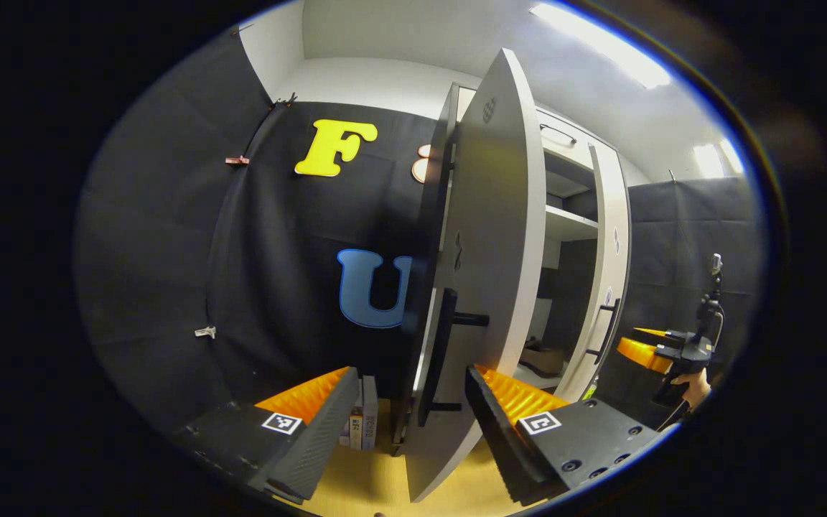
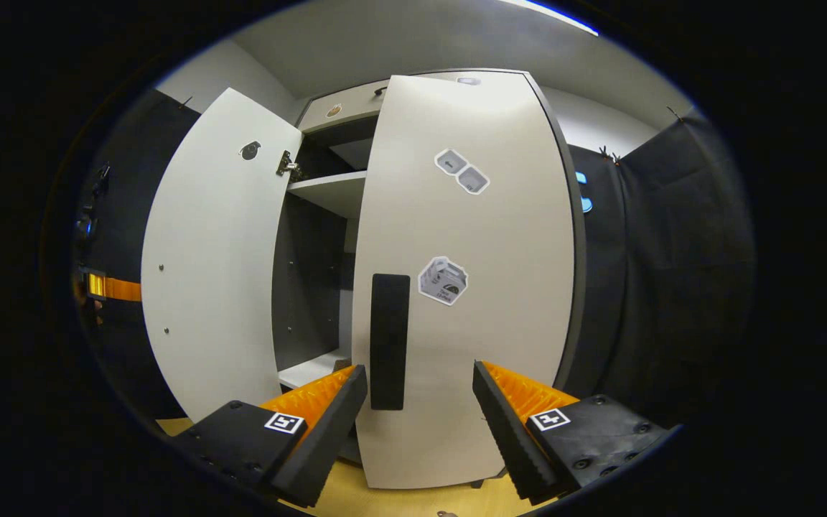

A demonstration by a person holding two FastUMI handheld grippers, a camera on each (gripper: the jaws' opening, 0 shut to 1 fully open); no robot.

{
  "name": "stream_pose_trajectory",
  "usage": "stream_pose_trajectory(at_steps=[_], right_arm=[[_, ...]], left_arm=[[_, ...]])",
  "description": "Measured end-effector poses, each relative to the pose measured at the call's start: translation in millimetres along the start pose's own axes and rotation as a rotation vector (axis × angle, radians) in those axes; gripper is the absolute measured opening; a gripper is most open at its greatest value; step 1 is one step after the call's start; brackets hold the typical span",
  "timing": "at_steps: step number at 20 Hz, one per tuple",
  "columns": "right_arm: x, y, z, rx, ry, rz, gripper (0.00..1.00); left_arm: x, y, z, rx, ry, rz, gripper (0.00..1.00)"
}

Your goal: Grab one shoe with the right hand and put it into the shoe cabinet, grab the other shoe with the left hand and put it into the shoe cabinet; then close the right door with the right hand and the left door with the left hand.

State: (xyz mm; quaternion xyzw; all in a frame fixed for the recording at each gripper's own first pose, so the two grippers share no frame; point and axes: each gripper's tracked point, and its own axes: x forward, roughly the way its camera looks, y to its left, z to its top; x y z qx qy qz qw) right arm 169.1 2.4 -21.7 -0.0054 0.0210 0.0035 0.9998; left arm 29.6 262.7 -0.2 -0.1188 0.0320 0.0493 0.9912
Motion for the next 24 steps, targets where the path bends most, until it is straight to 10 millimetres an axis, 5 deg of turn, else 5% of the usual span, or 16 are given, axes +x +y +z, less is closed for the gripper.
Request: stream_pose_trajectory(at_steps=[8,24], right_arm=[[-29,-22,-24,0.048,0.078,-0.056,0.98],[-33,-76,-32,0.058,0.083,-0.055,0.98]], left_arm=[[0,-33,0,0.119,0.016,-0.046,0.94],[38,-108,-12,0.081,0.009,-0.131,0.93]])
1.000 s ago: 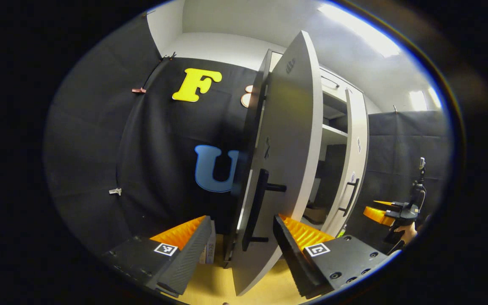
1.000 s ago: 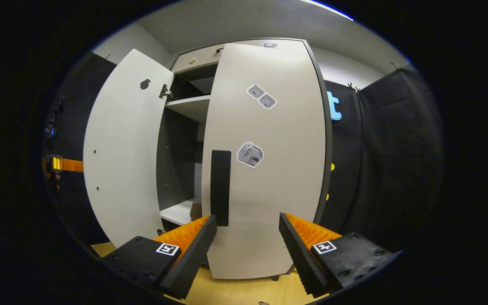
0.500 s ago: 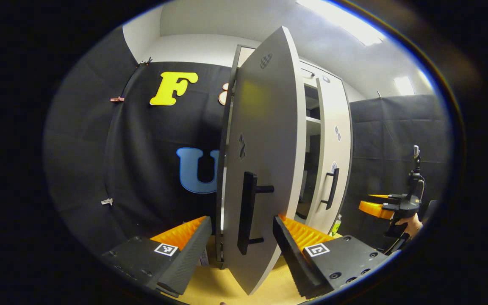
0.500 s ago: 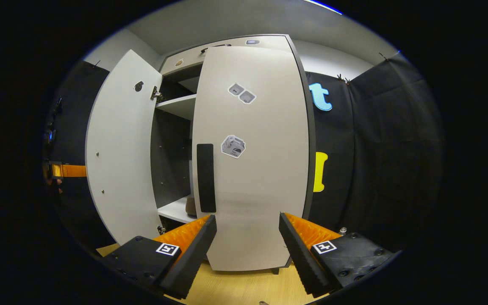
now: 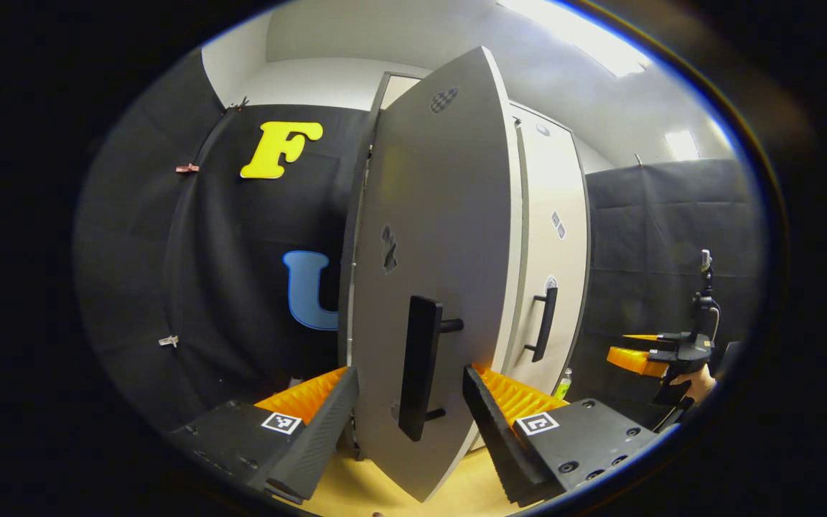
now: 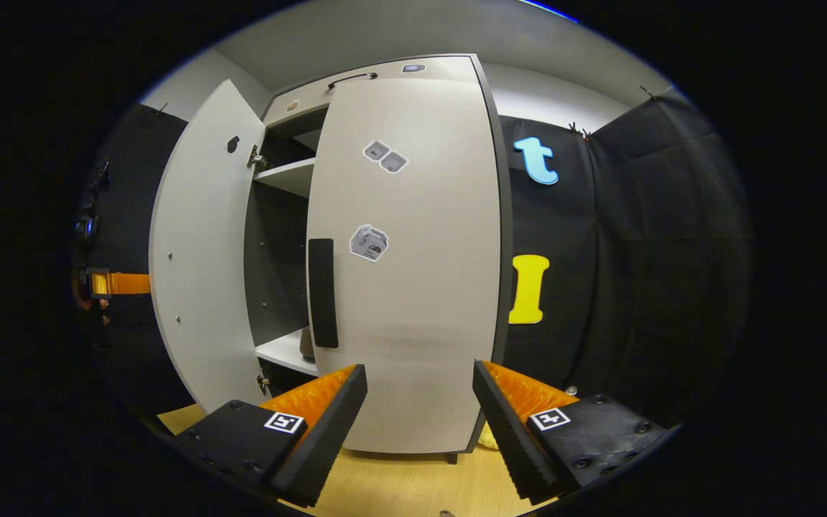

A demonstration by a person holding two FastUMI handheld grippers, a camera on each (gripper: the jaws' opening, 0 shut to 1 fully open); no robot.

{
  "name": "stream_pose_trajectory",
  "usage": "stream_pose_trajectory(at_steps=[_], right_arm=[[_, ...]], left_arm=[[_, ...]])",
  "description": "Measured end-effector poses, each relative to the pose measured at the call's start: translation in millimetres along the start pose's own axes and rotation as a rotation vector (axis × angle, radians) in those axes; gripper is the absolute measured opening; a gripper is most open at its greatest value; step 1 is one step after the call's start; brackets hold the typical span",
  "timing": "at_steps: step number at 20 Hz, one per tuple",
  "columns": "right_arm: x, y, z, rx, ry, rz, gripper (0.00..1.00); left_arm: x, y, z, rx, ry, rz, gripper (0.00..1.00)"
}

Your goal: Grab one shoe with the right hand and put it into the shoe cabinet, grab the other shoe with the left hand and put it into the shoe cabinet; then close the right door with the right hand and the left door with the left hand.

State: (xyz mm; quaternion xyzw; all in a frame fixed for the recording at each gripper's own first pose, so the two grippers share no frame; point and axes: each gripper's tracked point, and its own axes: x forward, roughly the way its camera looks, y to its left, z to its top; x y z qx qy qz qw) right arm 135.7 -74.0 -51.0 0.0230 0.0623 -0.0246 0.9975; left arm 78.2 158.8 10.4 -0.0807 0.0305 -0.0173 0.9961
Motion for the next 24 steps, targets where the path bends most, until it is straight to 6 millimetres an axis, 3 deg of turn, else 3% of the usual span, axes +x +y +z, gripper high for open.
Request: stream_pose_trajectory(at_steps=[4,11,13,24], right_arm=[[1,-18,0,0.014,-0.007,0.004,0.98],[-6,-29,9,-0.057,-0.058,0.040,0.98],[-8,-30,9,-0.058,-0.061,0.054,0.98],[-15,-40,2,-0.022,-0.039,0.070,0.98]], left_arm=[[26,-30,-4,-0.029,-0.004,-0.046,0.93],[88,-70,-15,0.034,0.002,-0.034,0.93],[98,-75,-11,0.073,-0.009,-0.007,0.89],[159,-88,-8,0.157,-0.040,0.104,0.92]])
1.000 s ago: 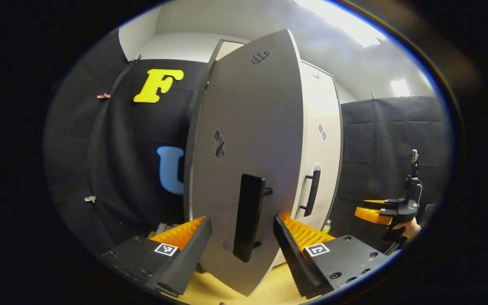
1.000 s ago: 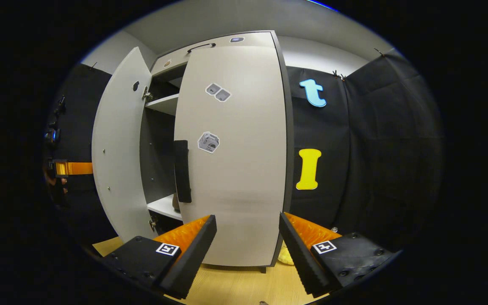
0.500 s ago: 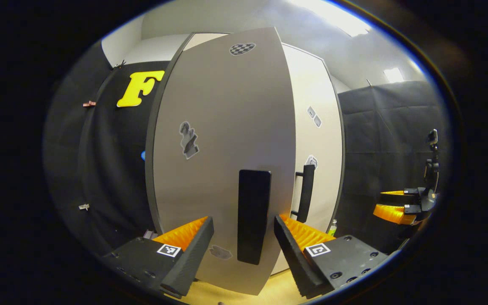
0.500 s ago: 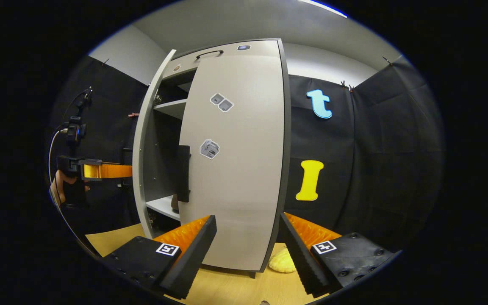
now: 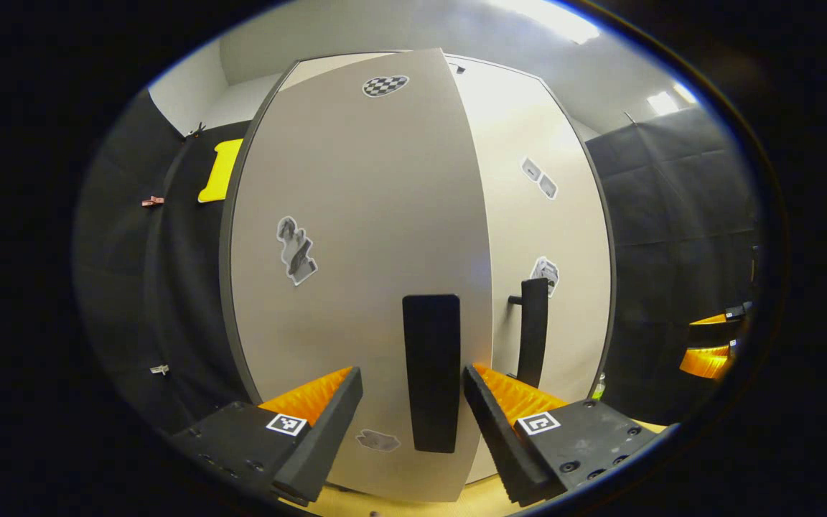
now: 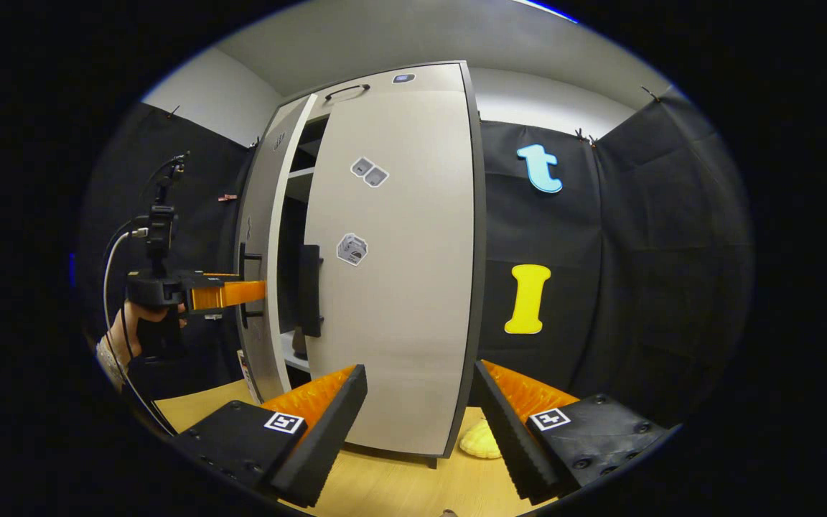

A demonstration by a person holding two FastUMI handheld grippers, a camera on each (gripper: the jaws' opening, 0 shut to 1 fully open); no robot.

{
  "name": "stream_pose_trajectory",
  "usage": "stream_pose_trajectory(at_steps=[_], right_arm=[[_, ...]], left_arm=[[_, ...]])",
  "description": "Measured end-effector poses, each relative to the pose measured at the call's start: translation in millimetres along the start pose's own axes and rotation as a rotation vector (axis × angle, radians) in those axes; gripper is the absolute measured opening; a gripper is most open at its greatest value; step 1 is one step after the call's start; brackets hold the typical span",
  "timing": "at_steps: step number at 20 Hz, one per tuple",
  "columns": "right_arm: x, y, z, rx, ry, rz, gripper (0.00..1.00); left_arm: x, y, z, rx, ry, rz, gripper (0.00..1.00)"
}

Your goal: Grab one shoe with the right hand and put it into the shoe cabinet, grab the other shoe with the left hand and put it into the shoe cabinet; then close the right door with the right hand and the left door with the left hand.

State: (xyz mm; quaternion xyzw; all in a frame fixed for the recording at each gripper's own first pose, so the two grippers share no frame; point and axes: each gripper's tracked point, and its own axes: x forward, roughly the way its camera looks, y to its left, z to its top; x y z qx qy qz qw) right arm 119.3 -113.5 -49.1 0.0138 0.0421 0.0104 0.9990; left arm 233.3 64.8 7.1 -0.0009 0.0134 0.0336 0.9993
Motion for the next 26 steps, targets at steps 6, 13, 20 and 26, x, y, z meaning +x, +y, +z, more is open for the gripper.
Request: stream_pose_trajectory(at_steps=[6,13,20,26], right_arm=[[-5,11,3,0.005,-0.003,0.020,0.98],[-9,46,12,0.003,-0.022,0.050,0.98],[-20,79,15,0.005,-0.027,0.035,0.98],[-24,97,17,0.017,-0.033,0.002,0.98]], left_arm=[[13,-4,-2,0.009,-0.013,0.037,0.91],[-36,-10,0,-0.033,-0.020,-0.016,0.93],[-97,6,9,-0.042,-0.032,-0.048,0.92],[-129,21,7,-0.047,-0.024,-0.060,0.93]])
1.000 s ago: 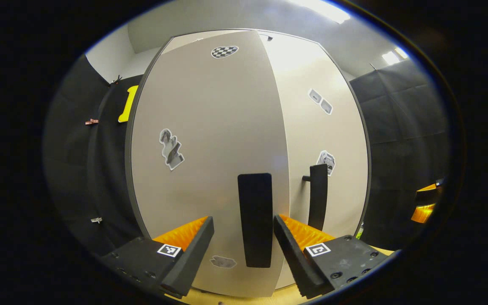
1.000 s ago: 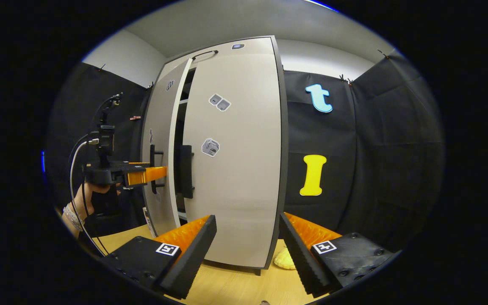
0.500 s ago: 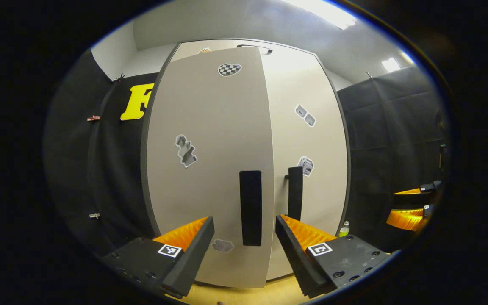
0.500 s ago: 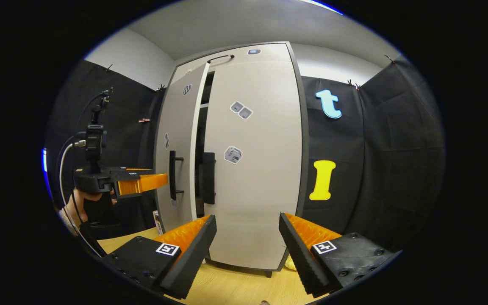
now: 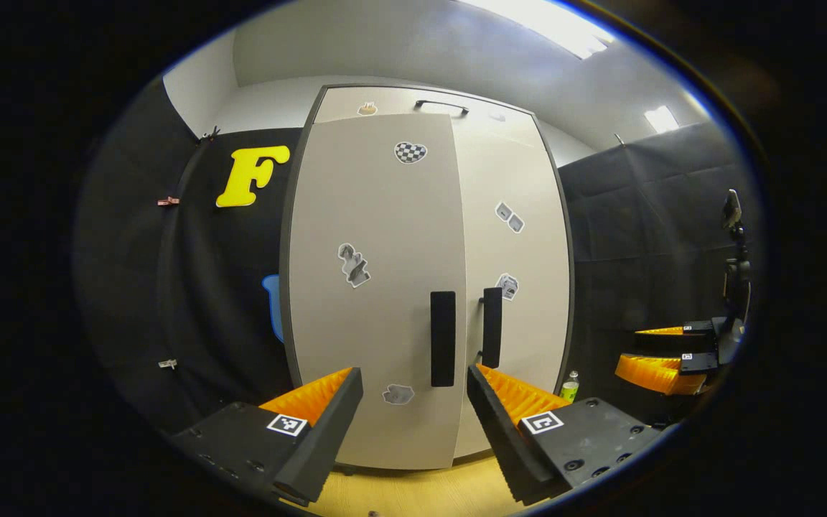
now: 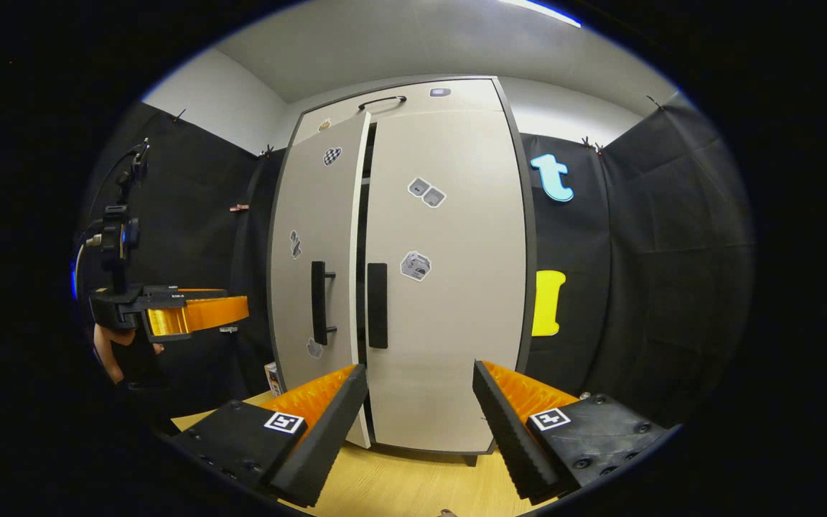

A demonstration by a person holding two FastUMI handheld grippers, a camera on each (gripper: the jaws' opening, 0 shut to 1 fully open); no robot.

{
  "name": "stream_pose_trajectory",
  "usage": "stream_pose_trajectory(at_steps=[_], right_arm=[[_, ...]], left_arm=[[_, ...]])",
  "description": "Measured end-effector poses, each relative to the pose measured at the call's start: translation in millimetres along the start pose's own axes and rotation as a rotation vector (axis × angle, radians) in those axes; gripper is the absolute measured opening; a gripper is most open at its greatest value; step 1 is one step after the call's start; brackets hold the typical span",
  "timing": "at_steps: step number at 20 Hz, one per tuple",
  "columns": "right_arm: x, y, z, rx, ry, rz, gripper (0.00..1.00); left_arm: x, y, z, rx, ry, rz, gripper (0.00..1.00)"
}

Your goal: Grab one shoe with the right hand and put it into the shoe cabinet, grab the other shoe with the left hand and put it into the shoe cabinet; then close the right door with the right hand and the left door with the left hand.

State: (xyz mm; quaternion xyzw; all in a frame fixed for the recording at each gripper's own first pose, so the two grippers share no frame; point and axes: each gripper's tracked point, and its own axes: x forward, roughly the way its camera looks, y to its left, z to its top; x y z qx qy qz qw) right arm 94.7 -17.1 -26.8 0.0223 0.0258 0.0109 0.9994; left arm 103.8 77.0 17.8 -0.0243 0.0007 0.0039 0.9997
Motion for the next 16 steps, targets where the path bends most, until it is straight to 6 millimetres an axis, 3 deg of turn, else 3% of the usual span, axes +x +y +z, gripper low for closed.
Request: stream_pose_trajectory(at_steps=[10,16], right_arm=[[-6,12,9,0.002,-0.015,-0.014,0.98],[-6,16,11,-0.005,-0.019,-0.008,0.98]], left_arm=[[-24,0,4,0.015,-0.011,-0.015,0.93],[-27,4,5,0.010,-0.019,-0.007,0.93]])
